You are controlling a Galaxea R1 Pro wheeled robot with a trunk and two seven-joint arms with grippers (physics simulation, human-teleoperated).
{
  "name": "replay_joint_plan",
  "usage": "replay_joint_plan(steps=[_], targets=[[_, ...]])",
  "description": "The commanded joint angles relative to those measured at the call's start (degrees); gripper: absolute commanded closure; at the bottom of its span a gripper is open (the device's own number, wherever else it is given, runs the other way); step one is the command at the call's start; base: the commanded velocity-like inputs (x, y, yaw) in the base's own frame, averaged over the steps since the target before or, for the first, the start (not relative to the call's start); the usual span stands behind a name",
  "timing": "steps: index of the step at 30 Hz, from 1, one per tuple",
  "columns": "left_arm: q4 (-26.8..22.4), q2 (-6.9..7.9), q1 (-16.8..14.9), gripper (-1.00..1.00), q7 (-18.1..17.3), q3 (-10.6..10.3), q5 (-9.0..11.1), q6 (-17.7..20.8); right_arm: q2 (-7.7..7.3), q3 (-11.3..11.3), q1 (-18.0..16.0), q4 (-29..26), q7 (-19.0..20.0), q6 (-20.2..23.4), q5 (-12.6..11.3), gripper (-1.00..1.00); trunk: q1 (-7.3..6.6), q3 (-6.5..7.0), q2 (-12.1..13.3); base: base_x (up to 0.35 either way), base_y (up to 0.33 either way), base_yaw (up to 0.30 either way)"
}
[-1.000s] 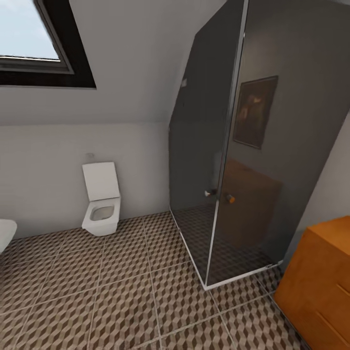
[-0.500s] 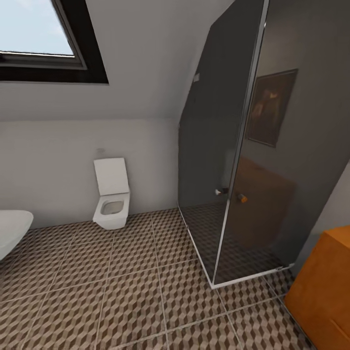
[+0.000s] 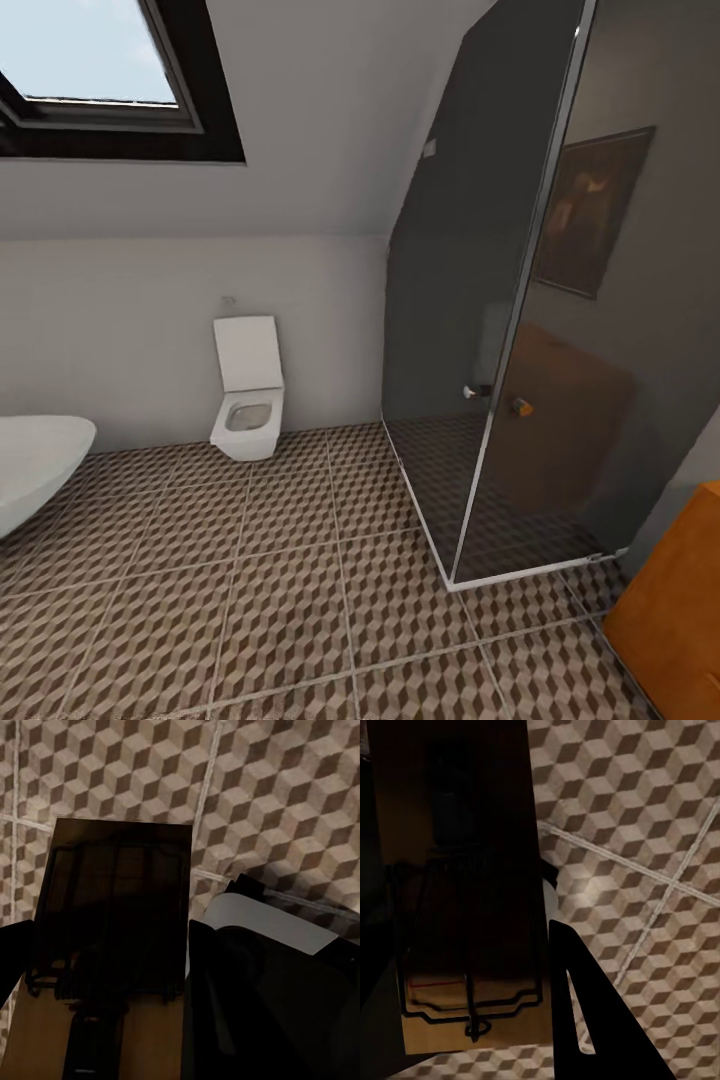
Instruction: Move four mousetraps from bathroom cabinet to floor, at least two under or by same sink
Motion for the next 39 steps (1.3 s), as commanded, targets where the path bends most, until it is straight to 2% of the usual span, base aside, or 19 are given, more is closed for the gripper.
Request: replay_joint_plan(steps=[1,12,21,39], targets=[[0.0,-0.02,-0.1,1.0,0.1,-0.5,0.0,0.3,0.0,-0.1,-0.1,0.2,0.1,-0.4,0.4,1.0,0.01,-0.17,-0.1,0.0,0.0,0.131],[0.0,-0.02,-0.1,1.0,0.1,-0.5,0.1,0.3,-0.02,-0.1,0.0,0.2,0.3,-0.4,0.5,1.0,0.01,-0.94,-0.1,0.0,0.0,0.193],[0.0,-0.02,-0.1,1.0,0.1,-0.5,0.1,0.3,-0.01,-0.1,0.0,0.1,0.4,-0.5,0.5,1.0,0.01,-1.16,-0.1,0.0,0.0,0.046],[0.0,-0.02,-0.1,1.0,0.1,-0.5,0.0,0.3,0.0,-0.1,0.0,0.2,0.1,-0.5,0.5,1.0,0.01,-2.72,-0.1,0.0,0.0,0.129]])
